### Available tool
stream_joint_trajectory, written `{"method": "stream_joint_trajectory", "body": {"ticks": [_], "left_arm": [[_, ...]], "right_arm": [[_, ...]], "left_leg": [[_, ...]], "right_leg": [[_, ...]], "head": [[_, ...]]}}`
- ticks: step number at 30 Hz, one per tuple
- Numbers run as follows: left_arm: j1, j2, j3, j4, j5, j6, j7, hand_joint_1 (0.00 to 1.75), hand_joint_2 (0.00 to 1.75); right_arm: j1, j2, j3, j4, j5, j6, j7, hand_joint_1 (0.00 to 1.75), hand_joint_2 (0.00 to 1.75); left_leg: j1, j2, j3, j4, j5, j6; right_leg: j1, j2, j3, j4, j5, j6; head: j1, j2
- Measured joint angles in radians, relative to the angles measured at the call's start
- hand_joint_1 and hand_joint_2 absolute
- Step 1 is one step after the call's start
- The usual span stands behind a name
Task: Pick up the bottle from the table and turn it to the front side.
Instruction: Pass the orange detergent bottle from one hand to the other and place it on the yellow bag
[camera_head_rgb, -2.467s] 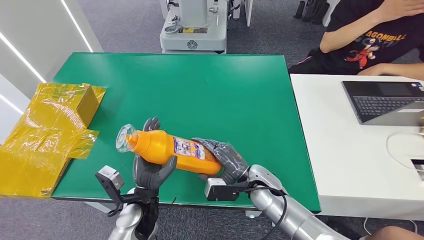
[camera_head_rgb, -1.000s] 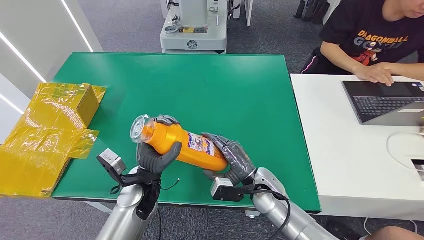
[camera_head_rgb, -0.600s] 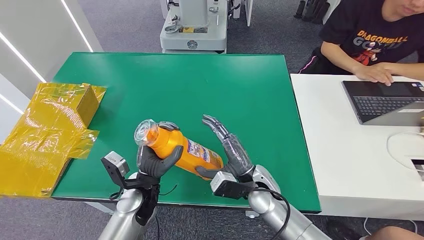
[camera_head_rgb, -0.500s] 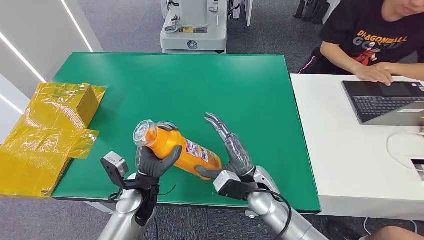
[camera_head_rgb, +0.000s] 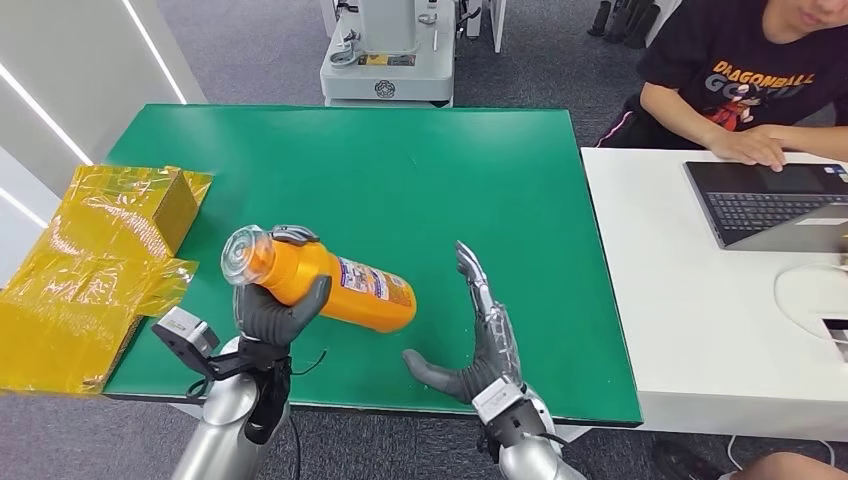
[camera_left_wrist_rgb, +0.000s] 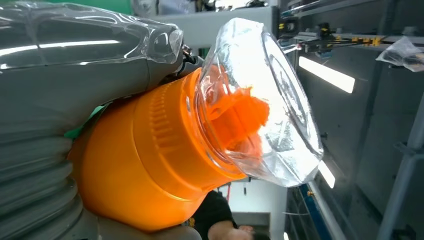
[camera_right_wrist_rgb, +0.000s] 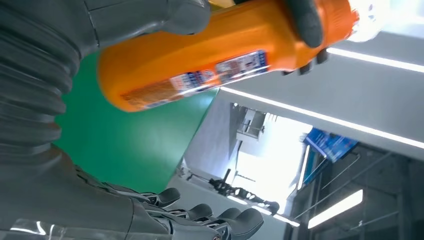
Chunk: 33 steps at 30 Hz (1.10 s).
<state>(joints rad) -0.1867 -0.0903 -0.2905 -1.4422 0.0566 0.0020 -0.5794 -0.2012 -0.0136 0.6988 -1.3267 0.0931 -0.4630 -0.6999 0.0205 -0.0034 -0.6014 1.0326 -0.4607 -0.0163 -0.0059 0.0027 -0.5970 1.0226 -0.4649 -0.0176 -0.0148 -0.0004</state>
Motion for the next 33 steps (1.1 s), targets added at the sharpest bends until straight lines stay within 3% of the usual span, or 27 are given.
{"method": "stream_joint_trajectory", "body": {"ticks": [7,13,18,24,28,33], "left_arm": [[0.063,0.091,0.02,-0.127,-0.112,0.049,0.024,1.75,1.75],[0.05,0.18,0.039,-0.146,-0.392,0.138,0.075,1.75,1.75],[-0.06,0.268,0.038,-0.057,-0.692,0.214,0.143,1.75,1.75],[-0.226,0.337,0.001,0.118,-0.929,0.206,0.201,1.75,1.75],[-0.338,0.378,-0.054,0.255,-1.048,0.152,0.214,1.75,1.75],[-0.488,0.415,-0.16,0.475,-1.136,0.02,0.201,1.75,1.75]], "right_arm": [[0.117,0.001,-0.037,-0.103,0.074,0.042,0.054,0.0,1.75],[0.15,0.019,-0.09,-0.133,0.127,0.101,0.07,0.0,1.75],[0.161,0.048,-0.118,-0.147,0.136,0.123,0.084,0.0,1.75],[0.188,0.071,-0.14,-0.187,0.162,0.141,0.102,0.0,1.75],[0.207,0.078,-0.152,-0.21,0.175,0.16,0.106,0.0,1.75],[0.22,0.085,-0.17,-0.222,0.175,0.178,0.095,0.0,1.75]], "left_leg": [[0.0,0.0,0.0,-0.001,-0.001,-0.001],[0.0,0.001,0.0,-0.001,0.001,-0.002],[0.0,0.0,0.001,-0.001,0.002,-0.003],[0.0,0.001,0.001,-0.001,0.002,-0.003],[0.0,0.001,0.001,-0.001,0.002,-0.003],[0.0,0.002,0.001,-0.001,0.002,-0.003]], "right_leg": [[0.0,0.0,-0.001,0.0,-0.001,0.0],[0.0,0.0,-0.001,0.0,0.0,-0.001],[0.0,0.0,-0.001,0.001,0.0,-0.002],[0.0,0.001,-0.002,0.001,0.001,-0.002],[0.0,0.001,-0.002,0.001,0.001,-0.002],[0.0,0.002,-0.002,0.001,0.001,-0.002]], "head": [[0.0,0.0],[0.0,0.0],[0.0,0.0],[0.0,0.0],[0.0,0.0],[0.0,0.0]]}}
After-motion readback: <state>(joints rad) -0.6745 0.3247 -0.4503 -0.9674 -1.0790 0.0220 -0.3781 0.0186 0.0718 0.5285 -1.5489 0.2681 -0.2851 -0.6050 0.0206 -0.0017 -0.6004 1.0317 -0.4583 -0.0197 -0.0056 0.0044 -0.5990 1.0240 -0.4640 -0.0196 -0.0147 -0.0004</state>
